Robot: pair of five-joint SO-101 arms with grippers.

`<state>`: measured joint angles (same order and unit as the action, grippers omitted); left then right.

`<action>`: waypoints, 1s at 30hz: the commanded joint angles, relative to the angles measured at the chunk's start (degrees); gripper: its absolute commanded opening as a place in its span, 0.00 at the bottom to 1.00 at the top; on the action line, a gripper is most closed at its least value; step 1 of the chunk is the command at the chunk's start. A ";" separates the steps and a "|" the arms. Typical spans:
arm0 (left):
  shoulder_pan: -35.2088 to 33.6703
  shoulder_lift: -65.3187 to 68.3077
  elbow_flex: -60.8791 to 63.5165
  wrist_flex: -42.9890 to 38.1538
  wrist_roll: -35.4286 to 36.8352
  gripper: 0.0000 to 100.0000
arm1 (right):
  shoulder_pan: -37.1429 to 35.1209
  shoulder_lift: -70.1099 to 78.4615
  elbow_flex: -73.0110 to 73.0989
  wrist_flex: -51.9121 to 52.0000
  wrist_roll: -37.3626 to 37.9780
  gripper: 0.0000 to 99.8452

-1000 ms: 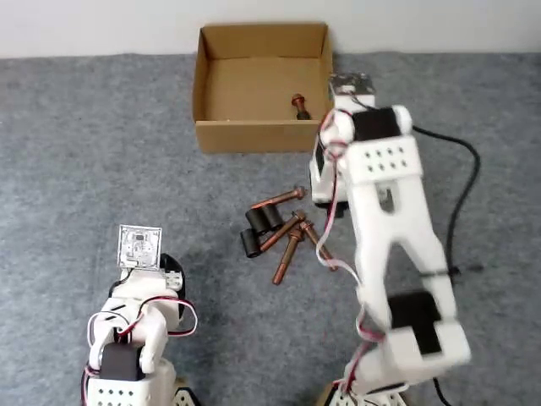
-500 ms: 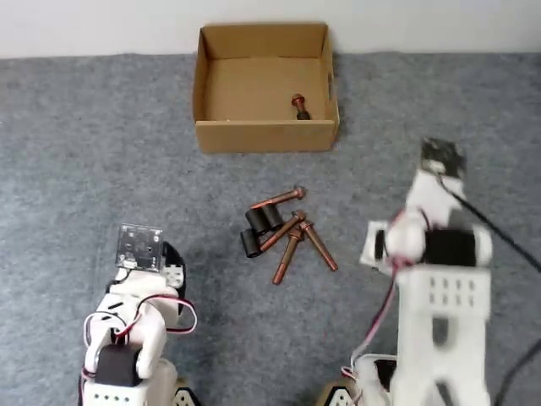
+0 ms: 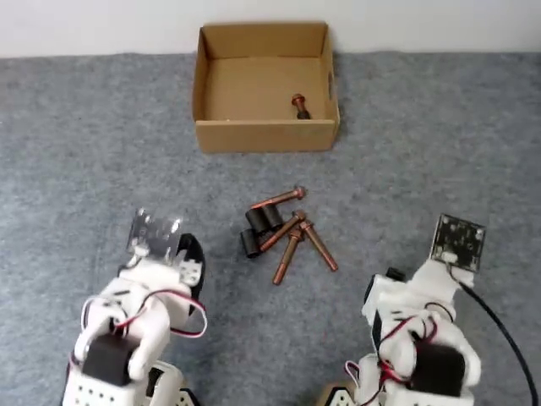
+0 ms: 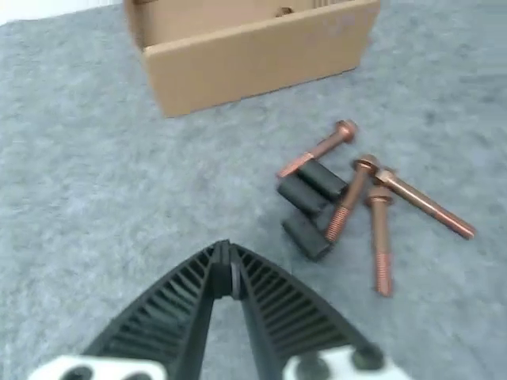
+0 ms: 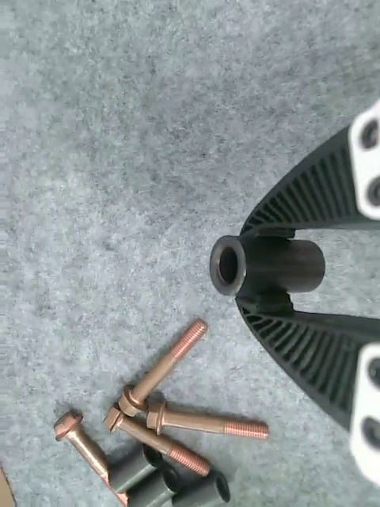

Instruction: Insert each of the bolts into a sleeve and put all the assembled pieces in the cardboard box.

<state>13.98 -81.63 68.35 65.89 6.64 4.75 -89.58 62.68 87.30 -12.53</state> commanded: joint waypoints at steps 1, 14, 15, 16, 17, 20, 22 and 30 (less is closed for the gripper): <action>4.75 16.70 -11.82 3.08 0.62 0.01 | 0.75 -2.33 -0.18 -0.57 -0.53 0.01; 17.32 59.69 -35.47 4.48 9.49 0.01 | 0.75 -2.68 1.05 -1.19 -0.62 0.01; 17.41 62.15 -37.41 4.66 9.49 0.01 | 0.75 -2.68 1.05 -1.19 -0.62 0.01; 17.41 64.53 -39.34 4.75 9.49 0.01 | 0.75 -2.68 1.05 -1.19 -0.62 0.01; 17.41 66.81 -41.10 4.75 9.49 0.01 | 0.75 -2.68 1.05 -1.19 -0.62 0.01; 17.41 73.67 -45.58 4.92 9.49 0.07 | 0.66 -2.77 1.05 -1.19 -0.62 0.01; 17.41 77.89 -48.04 5.45 9.49 0.14 | 0.57 -2.77 1.05 -1.19 -0.62 0.01; 17.41 91.96 -58.68 6.95 9.32 0.16 | 0.57 -2.77 1.14 -1.19 -0.62 0.01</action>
<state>31.03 7.34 14.81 71.87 15.60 4.75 -92.04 64.09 87.30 -12.53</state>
